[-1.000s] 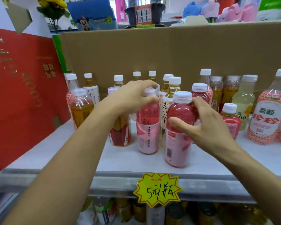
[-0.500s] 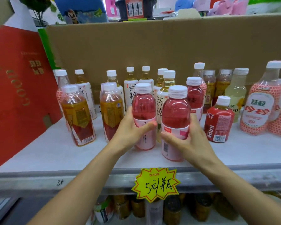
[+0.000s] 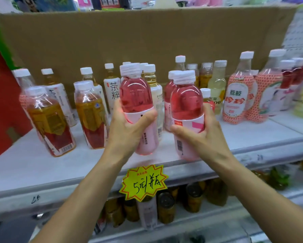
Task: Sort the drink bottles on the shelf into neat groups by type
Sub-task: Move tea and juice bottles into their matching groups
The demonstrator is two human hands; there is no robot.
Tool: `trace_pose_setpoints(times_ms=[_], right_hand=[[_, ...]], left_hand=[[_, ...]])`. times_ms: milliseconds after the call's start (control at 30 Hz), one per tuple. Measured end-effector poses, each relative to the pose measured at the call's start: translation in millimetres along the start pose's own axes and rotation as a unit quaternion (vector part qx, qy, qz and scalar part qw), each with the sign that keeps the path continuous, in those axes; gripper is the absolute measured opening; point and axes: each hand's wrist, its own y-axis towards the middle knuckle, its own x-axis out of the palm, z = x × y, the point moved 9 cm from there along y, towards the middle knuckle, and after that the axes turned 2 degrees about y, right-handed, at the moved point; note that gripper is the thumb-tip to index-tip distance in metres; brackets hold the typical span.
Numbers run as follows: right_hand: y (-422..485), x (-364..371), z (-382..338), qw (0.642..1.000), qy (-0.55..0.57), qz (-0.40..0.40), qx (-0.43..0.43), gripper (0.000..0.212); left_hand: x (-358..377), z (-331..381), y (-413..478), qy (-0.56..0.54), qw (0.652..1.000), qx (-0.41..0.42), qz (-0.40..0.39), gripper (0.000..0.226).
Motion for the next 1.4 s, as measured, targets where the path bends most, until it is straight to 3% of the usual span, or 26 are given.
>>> trace_pose_setpoints(times_ms=[233, 567, 900, 1067, 1267, 1400], right_hand=[[-15.6, -85.2, 8.8, 1.0, -0.005, 0.029, 0.005, 0.055], [-42.3, -276.0, 36.8, 0.998, -0.032, 0.037, 0.045, 0.053], [-66.2, -429.3, 77.9, 0.992, -0.065, 0.056, 0.091, 0.052], [-58.5, -493.8, 102.3, 0.988, -0.077, 0.084, 0.104, 0.052], [-31.9, -560.8, 134.5, 0.986, -0.084, 0.103, 0.105, 0.049], [0.5, -594.9, 156.8, 0.987, -0.078, 0.099, 0.097, 0.049]], left_hand=[[84.2, 16.0, -31.2, -0.011, 0.999, -0.009, -0.036, 0.064], [261.9, 47.5, -97.7, -0.057, 0.994, -0.066, -0.06, 0.056], [425.7, 62.3, -152.4, -0.07, 0.981, -0.107, -0.149, 0.057], [496.9, 70.0, -153.5, -0.077, 0.974, -0.118, -0.178, 0.067], [579.8, 78.9, -136.7, -0.1, 0.972, -0.095, -0.191, 0.056], [637.6, 81.5, -121.8, -0.107, 0.969, -0.079, -0.21, 0.063]])
